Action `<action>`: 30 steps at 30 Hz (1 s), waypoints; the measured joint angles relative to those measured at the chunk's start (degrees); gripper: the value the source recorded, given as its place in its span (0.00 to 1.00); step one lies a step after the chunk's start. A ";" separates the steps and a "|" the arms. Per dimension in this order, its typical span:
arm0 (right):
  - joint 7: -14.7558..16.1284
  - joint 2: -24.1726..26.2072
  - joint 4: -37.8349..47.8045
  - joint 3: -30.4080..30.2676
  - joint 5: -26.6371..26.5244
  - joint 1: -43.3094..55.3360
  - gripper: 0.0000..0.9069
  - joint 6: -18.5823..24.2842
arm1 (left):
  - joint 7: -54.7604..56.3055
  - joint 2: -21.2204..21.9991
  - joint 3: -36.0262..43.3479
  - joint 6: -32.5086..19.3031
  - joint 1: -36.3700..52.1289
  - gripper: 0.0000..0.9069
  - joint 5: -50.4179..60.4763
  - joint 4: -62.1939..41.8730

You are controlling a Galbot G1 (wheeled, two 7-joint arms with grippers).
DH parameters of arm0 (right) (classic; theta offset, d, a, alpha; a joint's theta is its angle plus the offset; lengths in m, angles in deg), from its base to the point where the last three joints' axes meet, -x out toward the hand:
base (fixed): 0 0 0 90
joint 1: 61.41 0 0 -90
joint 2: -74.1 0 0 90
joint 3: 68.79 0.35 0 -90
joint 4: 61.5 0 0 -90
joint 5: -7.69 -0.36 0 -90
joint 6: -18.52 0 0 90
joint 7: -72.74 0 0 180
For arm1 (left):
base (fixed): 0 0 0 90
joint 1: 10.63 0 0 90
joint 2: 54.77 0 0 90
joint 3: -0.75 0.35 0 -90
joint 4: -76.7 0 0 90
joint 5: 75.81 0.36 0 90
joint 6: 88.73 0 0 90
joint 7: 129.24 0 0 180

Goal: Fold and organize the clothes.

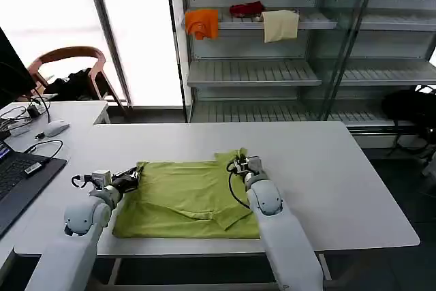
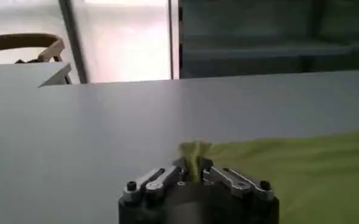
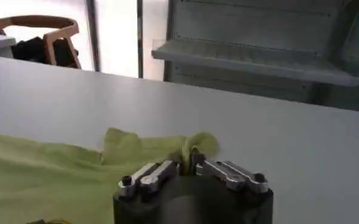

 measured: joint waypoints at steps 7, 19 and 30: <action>-0.30 0.37 -2.41 -0.02 -1.44 -0.71 0.00 -0.23 | -0.01 0.07 -0.45 -0.12 0.01 0.00 -0.38 0.94; -1.30 2.37 -10.91 -0.39 -5.61 -3.54 0.00 -0.35 | 1.01 -1.39 -3.10 -0.21 -2.34 0.00 -3.99 5.91; -0.51 5.16 -22.65 0.40 -6.79 -13.11 0.00 -0.29 | 0.42 -0.89 -6.70 -0.26 -9.64 0.00 -7.64 13.21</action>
